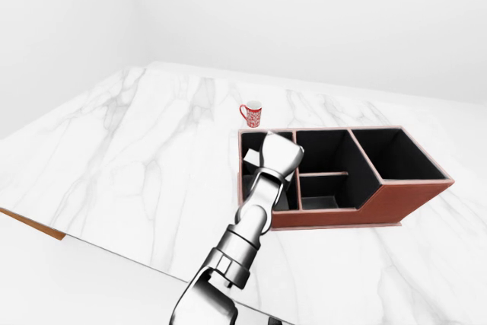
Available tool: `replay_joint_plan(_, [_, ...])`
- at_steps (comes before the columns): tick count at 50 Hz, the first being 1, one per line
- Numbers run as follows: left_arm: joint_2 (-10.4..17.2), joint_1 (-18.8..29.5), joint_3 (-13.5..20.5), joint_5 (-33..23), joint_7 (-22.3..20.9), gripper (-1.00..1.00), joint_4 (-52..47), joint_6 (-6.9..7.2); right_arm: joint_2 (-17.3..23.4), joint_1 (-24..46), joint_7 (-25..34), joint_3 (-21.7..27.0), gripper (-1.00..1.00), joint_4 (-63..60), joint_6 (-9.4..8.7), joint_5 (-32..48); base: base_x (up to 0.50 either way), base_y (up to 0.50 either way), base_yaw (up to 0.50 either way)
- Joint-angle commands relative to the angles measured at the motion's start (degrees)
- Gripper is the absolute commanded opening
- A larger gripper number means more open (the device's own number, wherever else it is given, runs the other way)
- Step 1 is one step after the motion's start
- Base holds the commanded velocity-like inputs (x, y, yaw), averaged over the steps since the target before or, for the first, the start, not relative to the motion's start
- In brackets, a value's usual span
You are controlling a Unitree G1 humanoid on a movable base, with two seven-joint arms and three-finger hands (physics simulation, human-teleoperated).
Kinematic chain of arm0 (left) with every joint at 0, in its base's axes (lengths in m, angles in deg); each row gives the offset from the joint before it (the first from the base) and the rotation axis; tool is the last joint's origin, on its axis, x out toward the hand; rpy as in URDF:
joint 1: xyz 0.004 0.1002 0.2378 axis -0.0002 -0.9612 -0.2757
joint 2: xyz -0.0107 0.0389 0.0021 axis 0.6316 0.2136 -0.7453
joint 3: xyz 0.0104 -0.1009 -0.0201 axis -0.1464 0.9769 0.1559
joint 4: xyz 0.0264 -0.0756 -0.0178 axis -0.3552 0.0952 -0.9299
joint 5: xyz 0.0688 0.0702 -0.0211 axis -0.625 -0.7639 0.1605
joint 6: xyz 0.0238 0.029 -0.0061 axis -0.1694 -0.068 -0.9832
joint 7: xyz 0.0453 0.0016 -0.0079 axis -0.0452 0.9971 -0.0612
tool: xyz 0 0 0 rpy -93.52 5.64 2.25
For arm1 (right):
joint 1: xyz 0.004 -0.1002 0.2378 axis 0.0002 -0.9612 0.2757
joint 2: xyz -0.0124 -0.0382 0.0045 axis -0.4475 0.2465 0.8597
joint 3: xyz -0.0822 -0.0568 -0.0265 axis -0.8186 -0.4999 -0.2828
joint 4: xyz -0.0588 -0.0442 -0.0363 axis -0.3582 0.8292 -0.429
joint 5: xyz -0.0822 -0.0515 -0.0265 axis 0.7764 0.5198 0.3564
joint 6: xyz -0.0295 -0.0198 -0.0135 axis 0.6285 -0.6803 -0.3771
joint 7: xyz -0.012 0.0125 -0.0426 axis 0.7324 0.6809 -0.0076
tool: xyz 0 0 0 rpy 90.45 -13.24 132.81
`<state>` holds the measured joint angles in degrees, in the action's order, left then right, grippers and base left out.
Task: Pick up the book and place it in the left compartment of the caddy.
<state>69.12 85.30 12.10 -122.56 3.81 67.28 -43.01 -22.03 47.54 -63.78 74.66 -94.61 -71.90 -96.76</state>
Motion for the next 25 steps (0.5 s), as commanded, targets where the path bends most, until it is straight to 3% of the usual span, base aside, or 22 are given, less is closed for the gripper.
replay_joint_plan(1, [0.29,3.64,0.92,1.60,5.48,-1.00,8.57,0.00,0.07,-0.07,-0.18,0.21,1.00,-0.30,0.00,-0.19,0.00,0.00,0.00])
replay_joint_plan(25, [0.96,7.82,1.65,8.93,17.17,-1.00,27.84,0.00,0.06,-0.10,-0.20,0.26,1.00,-0.54,0.00,-0.11,0.00,0.00,0.00])
